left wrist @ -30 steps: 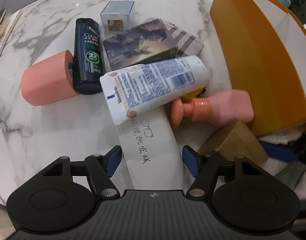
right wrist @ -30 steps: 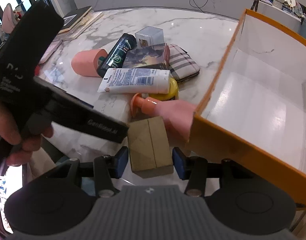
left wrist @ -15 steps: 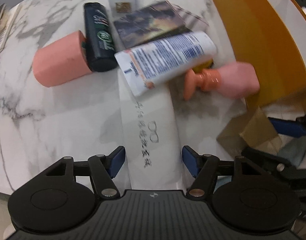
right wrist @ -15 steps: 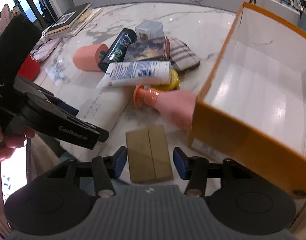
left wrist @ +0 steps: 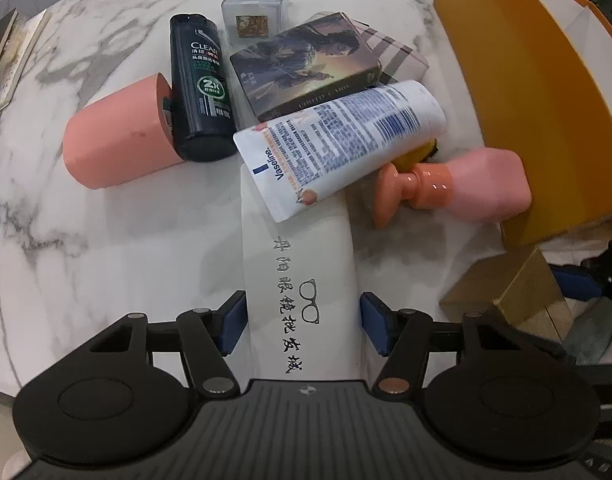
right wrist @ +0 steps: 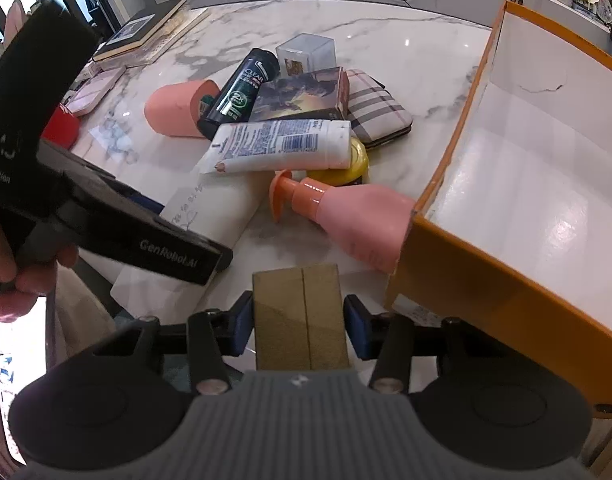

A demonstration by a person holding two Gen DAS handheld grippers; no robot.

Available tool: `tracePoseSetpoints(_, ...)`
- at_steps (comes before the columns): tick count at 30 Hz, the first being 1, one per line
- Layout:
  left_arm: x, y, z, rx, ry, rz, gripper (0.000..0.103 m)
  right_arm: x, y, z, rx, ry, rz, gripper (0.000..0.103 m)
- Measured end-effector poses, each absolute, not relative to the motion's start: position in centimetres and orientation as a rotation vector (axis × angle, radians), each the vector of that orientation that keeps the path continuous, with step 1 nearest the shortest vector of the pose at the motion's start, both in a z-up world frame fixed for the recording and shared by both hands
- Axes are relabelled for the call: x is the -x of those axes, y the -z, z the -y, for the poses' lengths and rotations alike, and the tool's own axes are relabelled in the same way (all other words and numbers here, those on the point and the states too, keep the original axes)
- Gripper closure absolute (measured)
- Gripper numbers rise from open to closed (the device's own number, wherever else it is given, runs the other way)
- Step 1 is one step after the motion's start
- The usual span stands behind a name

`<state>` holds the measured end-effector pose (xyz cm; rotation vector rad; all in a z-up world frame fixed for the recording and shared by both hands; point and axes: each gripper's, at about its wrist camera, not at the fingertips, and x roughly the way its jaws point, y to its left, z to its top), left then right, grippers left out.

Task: Organize rigid objects
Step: 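Lift the brown box with the right gripper while the left gripper grasps the white paper box, then lower both boxes into the orange box and open both grippers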

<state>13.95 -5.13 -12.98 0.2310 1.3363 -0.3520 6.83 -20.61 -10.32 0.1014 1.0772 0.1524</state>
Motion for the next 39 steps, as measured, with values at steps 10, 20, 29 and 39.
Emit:
tracePoseSetpoints(10, -11.3, 8.6, 3.7, -0.175, 0.358, -1.234, 0.034, -4.7, 7.2, 21.0, -0.139, -0.166, -0.993, 0.058)
tracePoseSetpoints(20, -8.3, 4.2, 4.7, -0.203, 0.391, -1.110, 0.036, -2.0, 3.1, 22.5, -0.167, -0.155, -0.867, 0.058)
tracePoseSetpoints(29, -6.4, -1.2, 7.5, -0.235, 0.465, -0.964, 0.036, -0.4, -0.9, 25.6, -0.174, -0.093, -0.750, 0.058)
tracePoseSetpoints(39, -9.1, -4.0, 16.4, -0.242, 0.638, -0.861, 0.036, -1.0, -2.6, 33.4, -0.248, 0.092, -0.708, 0.058)
